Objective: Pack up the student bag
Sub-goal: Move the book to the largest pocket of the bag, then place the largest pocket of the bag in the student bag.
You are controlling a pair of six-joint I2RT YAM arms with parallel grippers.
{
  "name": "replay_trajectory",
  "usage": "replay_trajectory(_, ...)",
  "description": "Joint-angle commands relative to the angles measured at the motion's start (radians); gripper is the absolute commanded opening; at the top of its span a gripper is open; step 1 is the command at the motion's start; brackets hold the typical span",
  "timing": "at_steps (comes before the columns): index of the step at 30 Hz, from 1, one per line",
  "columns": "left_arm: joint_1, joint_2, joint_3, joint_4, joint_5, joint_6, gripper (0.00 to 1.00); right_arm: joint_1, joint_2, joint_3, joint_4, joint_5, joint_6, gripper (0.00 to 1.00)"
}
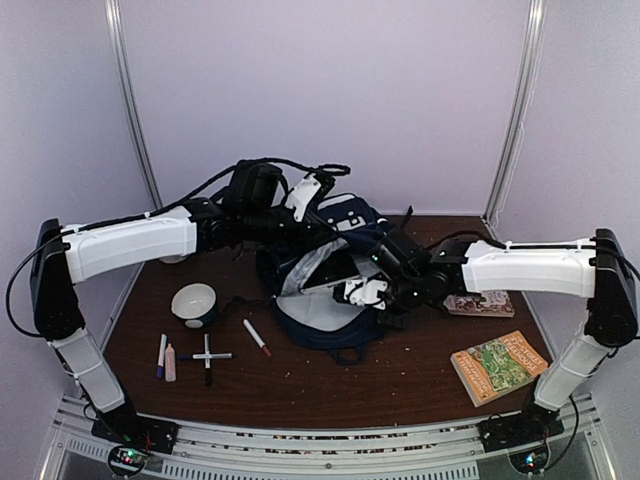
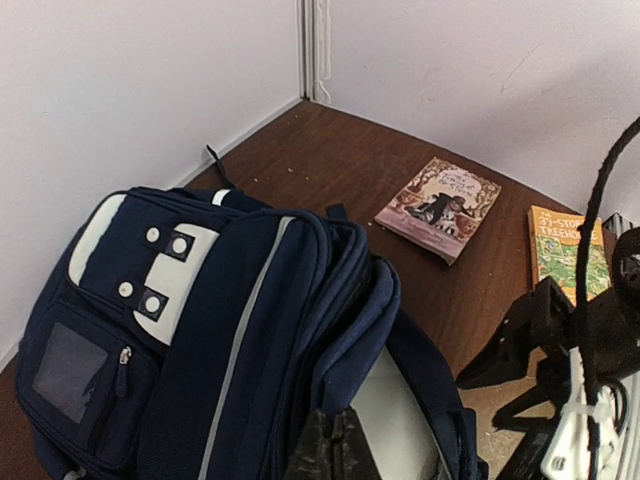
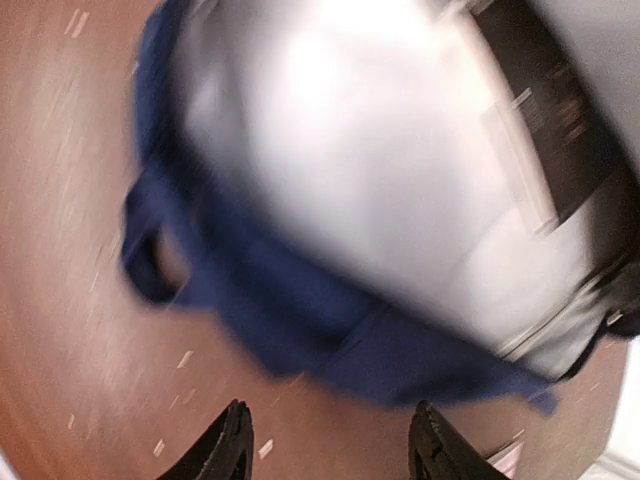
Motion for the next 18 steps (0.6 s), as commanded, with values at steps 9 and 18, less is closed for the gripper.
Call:
replay_trajectory(9, 0.016, 0.103, -0.116, 0.126, 0.110, -0.111, 0.00, -0.387, -0.344, -0.295, -0.268, -0.070, 0.008, 0.54)
replay_trajectory(18, 0.009, 0.198, -0.090, 0.058, 0.145, -0.117, 0.16, -0.802, -0.305, -0.216, -0.277, -0.044, 0.015, 0.55)
